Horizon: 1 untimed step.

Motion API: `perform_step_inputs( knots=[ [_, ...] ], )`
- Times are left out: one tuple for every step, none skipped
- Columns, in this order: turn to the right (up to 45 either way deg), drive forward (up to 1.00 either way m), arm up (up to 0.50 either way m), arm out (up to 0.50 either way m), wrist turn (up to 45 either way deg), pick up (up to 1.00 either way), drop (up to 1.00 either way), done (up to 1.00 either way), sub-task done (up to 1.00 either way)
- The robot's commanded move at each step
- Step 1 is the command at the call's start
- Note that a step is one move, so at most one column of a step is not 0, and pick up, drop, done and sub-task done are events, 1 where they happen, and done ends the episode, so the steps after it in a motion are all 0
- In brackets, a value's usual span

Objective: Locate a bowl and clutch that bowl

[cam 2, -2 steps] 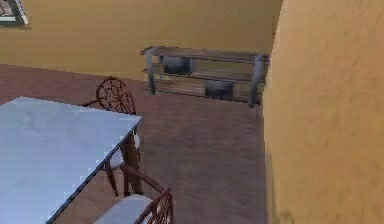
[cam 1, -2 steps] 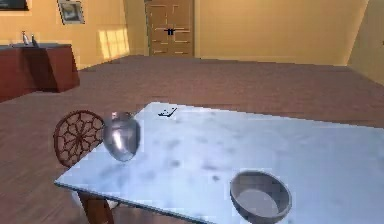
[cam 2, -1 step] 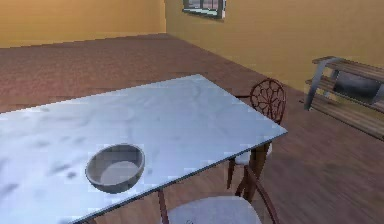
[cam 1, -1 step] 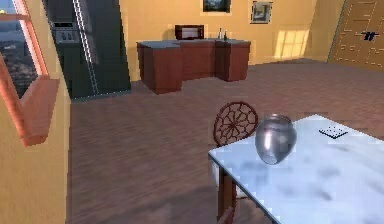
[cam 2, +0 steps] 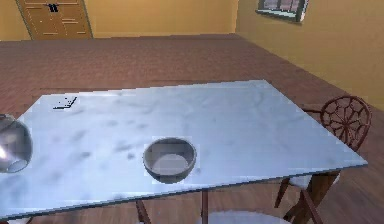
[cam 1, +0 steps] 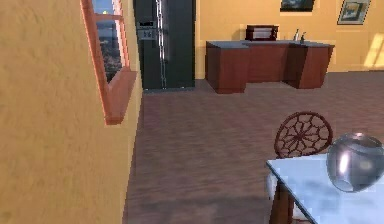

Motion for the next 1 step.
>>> perform_step_inputs(
  knots=[
    [0.0,0.00,0.50,0.00,0.0,0.00,0.00,0.00,0.00]
  ],
)
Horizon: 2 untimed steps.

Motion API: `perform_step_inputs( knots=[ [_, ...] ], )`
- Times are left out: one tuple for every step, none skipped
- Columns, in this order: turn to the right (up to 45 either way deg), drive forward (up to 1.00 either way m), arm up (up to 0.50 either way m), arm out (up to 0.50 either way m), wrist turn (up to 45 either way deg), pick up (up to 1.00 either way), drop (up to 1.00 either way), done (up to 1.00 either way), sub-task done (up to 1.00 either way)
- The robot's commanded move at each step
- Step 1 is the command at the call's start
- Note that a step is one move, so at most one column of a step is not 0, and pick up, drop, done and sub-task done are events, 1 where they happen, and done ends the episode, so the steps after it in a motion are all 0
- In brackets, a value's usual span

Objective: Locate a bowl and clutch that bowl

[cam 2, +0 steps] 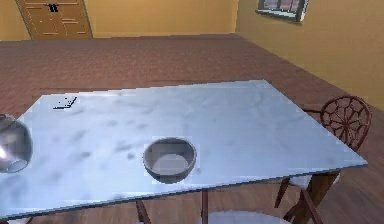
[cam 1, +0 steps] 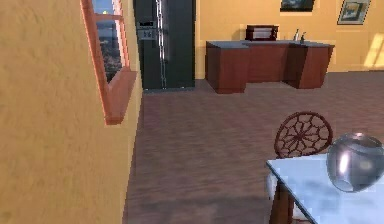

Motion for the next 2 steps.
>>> perform_step_inputs(
  knots=[
    [0.0,0.00,0.38,0.00,0.0,0.00,0.00,0.00,0.00],
    [0.0,0.00,0.00,0.22,0.0,0.00,0.00,0.00,0.00]
  ],
)
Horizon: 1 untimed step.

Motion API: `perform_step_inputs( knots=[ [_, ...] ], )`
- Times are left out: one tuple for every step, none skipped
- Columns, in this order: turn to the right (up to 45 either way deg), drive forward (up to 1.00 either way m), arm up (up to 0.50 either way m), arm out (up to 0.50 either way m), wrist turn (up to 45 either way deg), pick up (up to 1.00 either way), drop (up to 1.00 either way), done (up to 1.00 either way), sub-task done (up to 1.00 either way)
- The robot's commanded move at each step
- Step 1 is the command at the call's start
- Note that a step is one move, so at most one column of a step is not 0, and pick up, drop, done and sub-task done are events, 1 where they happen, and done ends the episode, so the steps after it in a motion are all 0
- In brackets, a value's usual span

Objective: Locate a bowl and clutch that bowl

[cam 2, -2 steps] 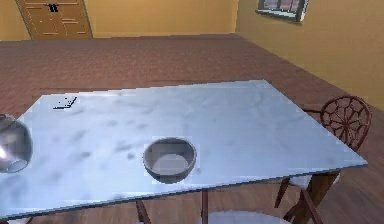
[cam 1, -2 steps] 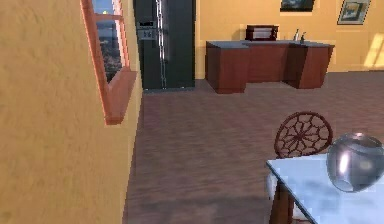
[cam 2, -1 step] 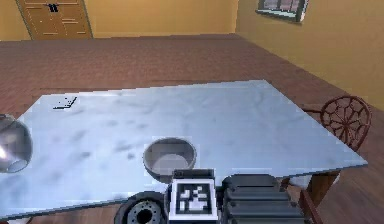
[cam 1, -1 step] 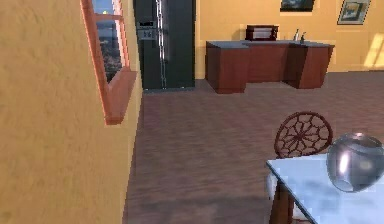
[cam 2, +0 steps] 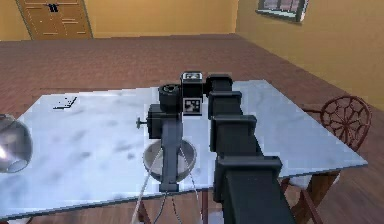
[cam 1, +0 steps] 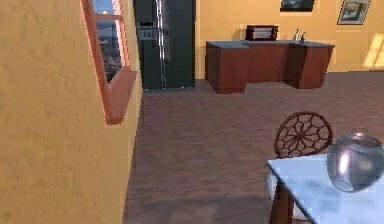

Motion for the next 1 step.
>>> perform_step_inputs(
  knots=[
    [0.0,0.00,0.00,0.00,45.0,0.00,0.00,0.00,0.00]
  ],
)
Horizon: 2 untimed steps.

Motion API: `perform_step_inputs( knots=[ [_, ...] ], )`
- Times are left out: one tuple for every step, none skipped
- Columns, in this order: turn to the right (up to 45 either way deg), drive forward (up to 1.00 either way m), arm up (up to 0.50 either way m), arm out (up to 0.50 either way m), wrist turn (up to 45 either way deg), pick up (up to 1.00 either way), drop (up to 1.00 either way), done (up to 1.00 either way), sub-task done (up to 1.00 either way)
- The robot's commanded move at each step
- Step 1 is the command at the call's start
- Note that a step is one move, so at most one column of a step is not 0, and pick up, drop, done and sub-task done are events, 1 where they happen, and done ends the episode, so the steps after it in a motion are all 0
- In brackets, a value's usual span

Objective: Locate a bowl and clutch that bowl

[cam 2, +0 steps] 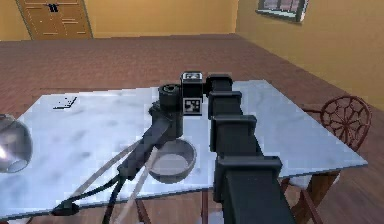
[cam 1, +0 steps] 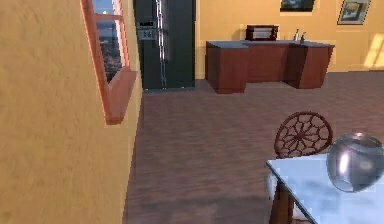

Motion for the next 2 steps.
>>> perform_step_inputs(
  knots=[
    [0.0,0.00,0.00,0.00,45.0,0.00,0.00,0.00,0.00],
    [0.0,0.00,0.00,0.00,45.0,0.00,0.00,0.00,0.00]
  ],
)
